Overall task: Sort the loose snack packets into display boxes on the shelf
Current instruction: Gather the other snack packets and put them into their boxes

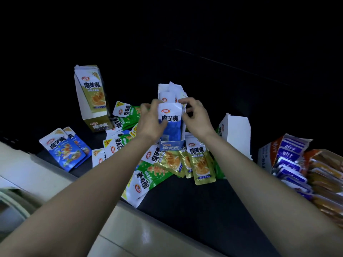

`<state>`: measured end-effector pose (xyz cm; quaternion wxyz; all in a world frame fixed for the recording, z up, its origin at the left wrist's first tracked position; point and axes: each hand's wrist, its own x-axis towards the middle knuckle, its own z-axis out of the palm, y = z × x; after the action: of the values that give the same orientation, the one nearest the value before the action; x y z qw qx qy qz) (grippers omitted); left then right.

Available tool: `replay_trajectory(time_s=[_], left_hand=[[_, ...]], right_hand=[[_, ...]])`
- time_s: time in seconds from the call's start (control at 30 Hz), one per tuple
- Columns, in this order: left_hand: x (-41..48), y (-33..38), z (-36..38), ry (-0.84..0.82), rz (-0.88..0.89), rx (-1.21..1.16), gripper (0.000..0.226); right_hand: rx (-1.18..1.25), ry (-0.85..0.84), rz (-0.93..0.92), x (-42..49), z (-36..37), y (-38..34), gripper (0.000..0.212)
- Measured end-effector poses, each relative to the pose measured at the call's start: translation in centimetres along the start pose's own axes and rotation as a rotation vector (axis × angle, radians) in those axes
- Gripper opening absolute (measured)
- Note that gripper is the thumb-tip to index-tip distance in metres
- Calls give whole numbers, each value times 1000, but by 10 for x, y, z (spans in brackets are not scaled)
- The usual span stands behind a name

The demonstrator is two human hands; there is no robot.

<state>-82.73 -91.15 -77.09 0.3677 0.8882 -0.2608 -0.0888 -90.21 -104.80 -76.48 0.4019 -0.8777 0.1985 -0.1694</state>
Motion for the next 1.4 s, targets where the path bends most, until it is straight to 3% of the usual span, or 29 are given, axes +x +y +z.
replay_trajectory(time_s=[0.17,0.27,0.47,0.57,0.7,0.83,0.97,1.17,1.4], left_hand=[[0,5,7,47,-12,58,52],[-1,2,10,83,-17,38,52],[0,-8,14,112,36,-74,75],[-2,-10,17,87,45,-67,73],[-6,-10,18,56,0,-61,77],[-2,-6,16,67,-13,-13,84],[10,-2,9,51,28,94,98],[30,7,0,24,65,392,89],[26,2,3,213,156,311,50]], right_hand=[[64,-23,46,-3,1,5,39],[-107,-56,-5,0,2,12,48],[-176,166,-204,22,1,7,33],[-211,123,-169,24,10,12,38],[-75,123,-153,13,11,17,48],[76,223,-80,22,-1,9,44],[-166,94,-109,41,-13,2,33],[-226,5,-65,51,-10,0,27],[-226,11,-139,50,-21,2,22]])
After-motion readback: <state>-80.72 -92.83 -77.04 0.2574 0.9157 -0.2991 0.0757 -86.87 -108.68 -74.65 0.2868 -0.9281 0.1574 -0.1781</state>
